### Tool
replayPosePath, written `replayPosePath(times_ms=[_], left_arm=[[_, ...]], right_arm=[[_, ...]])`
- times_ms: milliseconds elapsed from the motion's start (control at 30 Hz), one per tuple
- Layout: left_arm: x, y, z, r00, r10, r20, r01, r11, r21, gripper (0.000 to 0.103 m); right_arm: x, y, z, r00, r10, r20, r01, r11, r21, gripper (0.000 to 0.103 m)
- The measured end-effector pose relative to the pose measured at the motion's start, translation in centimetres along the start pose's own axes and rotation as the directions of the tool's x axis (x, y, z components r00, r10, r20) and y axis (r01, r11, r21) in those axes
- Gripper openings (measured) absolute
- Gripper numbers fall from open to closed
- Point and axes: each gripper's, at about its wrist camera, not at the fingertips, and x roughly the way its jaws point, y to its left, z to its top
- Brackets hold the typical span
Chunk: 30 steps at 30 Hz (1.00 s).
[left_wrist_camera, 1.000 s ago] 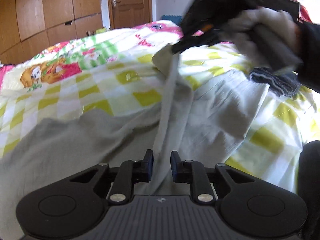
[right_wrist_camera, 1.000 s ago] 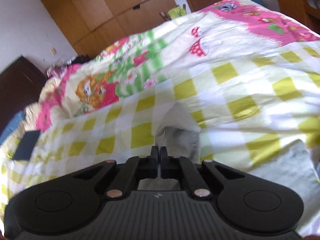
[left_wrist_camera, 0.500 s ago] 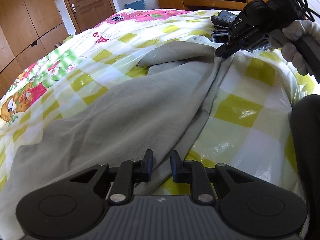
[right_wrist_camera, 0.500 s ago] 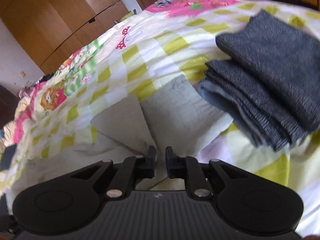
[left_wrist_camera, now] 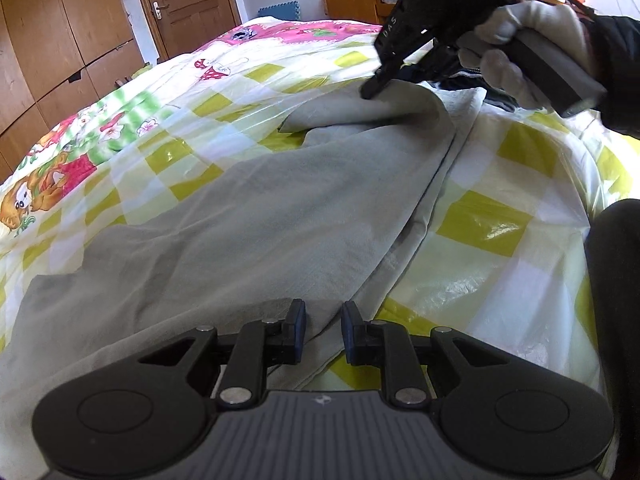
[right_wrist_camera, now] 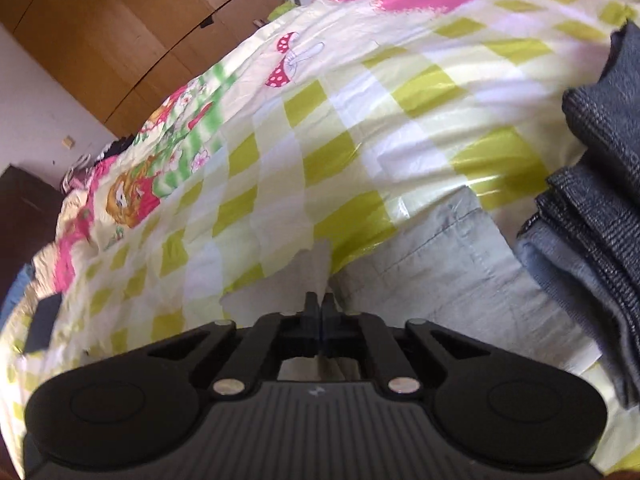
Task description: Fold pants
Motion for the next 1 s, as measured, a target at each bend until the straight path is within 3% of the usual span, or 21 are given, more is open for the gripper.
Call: replayPosePath(times_ms=[100,200,300,400,667,767,900,1000], left_arm=[[0.0,0.0,0.1,1.0,-0.002,0.001,0.002,1.0,0.003,0.034],[0.1,0.0,0.1,1.0,-0.003,0.002,0.003,1.0,0.004,0.034],[0.2,-0.1,0.1,1.0,-0.004,0.003,0.004,1.0,0.01,0.034],[0.5,-0.3,0.2,1.0,0.001,-0.004,-0.001,1.0,0.018,0.034],[0.5,-0.6,0.4,1.0,0.02,-0.022,-0.019,0.998,0.054,0.036],[0.5,-0.6,0.3,1.0,0.022,-0.022,-0.021,0.998,0.054,0.037],[0.6,-0.4,0.4,0.999,0.026,-0.029,-0.024,0.998,0.051,0.04],[0.5,-0.3,0.5,0.999,0.027,-0.035,-0.025,0.998,0.057,0.041]], right_arm=[[-4.4,-0.5,-0.1,0.989,0.039,0.142,-0.042,0.999,0.019,0.003],[-7.9,-3.2,-1.1,0.974,-0.007,0.224,-0.018,0.993,0.112,0.003],[-8.5,-6.1,-3.1,0.976,-0.107,0.19,0.074,0.983,0.171,0.003],[-7.9,-8.4,-4.7,0.977,-0.156,0.145,0.119,0.965,0.233,0.003],[-7.5,-9.9,-5.0,0.983,-0.117,0.144,0.071,0.954,0.291,0.012],[-6.3,-10.1,-4.4,0.988,-0.076,0.136,0.032,0.954,0.3,0.023],[-4.8,-8.2,-2.7,0.987,-0.096,0.132,0.066,0.974,0.218,0.015],[-5.0,-7.3,-1.4,0.983,-0.12,0.139,0.094,0.979,0.178,0.015]])
